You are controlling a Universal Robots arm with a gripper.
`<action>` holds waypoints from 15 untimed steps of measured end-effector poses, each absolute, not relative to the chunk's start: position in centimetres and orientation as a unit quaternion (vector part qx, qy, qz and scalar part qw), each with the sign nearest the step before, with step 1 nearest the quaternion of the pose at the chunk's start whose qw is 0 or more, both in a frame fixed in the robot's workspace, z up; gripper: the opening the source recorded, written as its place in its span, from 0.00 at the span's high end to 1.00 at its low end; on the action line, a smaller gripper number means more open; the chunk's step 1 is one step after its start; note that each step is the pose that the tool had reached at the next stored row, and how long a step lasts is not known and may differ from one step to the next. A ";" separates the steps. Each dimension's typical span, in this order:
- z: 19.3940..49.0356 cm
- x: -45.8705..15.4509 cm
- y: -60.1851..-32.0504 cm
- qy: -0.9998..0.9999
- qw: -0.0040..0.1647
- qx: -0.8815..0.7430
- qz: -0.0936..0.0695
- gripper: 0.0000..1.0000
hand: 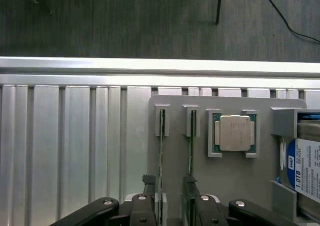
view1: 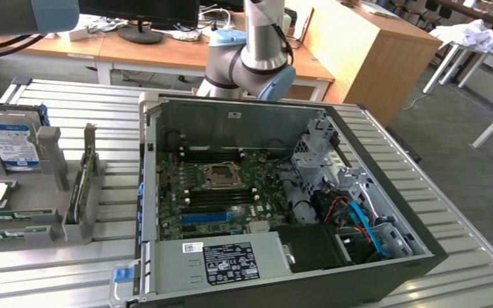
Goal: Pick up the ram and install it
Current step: 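Pick up the ram and move it above insertion slot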
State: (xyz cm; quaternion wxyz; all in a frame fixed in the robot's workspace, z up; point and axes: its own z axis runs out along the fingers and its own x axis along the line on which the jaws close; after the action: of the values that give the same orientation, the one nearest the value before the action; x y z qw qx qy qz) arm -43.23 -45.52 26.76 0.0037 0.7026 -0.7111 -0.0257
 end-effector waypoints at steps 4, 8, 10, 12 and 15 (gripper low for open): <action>26.8 -43.2 -46.0 -0.711 0.004 0.703 -0.026 0.64; 26.5 -43.2 -46.0 -0.711 0.004 0.703 -0.026 0.64; 26.1 -43.2 -46.0 -0.711 0.004 0.703 -0.026 0.64; 25.7 -43.2 -46.0 -0.711 0.004 0.703 -0.026 0.64; 25.2 -43.2 -46.0 -0.711 0.004 0.703 -0.026 0.64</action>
State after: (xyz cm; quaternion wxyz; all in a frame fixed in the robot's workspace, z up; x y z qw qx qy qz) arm -43.24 -46.02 25.24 0.0036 0.7026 -0.7111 -0.0256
